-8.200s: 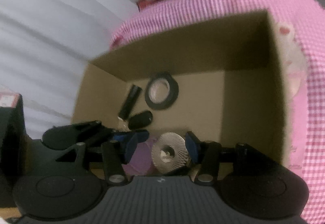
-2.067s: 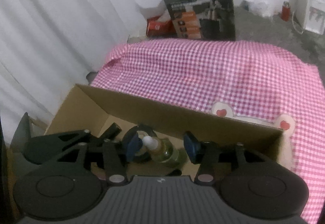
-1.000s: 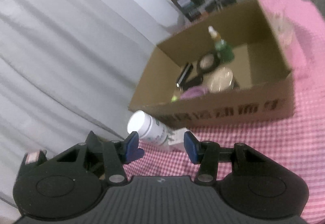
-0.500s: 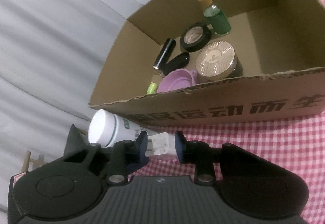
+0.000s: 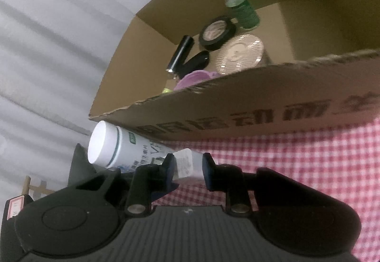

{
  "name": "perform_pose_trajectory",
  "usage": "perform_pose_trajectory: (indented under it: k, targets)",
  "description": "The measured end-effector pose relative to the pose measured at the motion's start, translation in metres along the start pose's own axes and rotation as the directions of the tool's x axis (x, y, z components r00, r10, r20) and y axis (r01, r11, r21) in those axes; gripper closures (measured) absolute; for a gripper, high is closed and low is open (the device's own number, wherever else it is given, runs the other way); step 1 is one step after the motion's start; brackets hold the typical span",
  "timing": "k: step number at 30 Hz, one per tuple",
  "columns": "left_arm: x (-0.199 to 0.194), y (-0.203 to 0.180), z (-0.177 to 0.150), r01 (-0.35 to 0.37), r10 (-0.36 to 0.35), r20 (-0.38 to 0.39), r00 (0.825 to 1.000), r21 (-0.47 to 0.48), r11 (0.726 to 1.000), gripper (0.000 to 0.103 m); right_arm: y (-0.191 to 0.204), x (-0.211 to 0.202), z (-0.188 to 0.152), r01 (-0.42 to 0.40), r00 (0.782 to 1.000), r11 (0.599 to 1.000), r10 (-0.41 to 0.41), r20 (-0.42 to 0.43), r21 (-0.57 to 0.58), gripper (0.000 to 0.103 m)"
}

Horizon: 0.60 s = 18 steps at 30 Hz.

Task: Organize rigid objects
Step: 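Move the right gripper to the white charger plug and grasp it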

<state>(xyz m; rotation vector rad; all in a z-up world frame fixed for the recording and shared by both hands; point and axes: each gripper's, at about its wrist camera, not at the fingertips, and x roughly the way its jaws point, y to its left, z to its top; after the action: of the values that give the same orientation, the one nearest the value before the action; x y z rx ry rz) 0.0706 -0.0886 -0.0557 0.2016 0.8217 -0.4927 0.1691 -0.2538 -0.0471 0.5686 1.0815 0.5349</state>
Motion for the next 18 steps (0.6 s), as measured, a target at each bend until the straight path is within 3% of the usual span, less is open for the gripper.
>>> perform_pose_trajectory:
  k: [11, 18]
  targets:
    - [0.006, -0.026, 0.002, 0.106, -0.106, 0.000, 0.994, 0.064, 0.992, 0.046, -0.026, -0.037, -0.014, 0.057, 0.997, 0.996, -0.061, 0.055, 0.069, 0.076]
    - [0.007, -0.026, 0.007, 0.056, -0.057, 0.012, 0.998, 0.082, 0.995, 0.049, -0.036, -0.046, -0.017, 0.049, 0.996, 0.994, -0.056, 0.064, 0.099, 0.076]
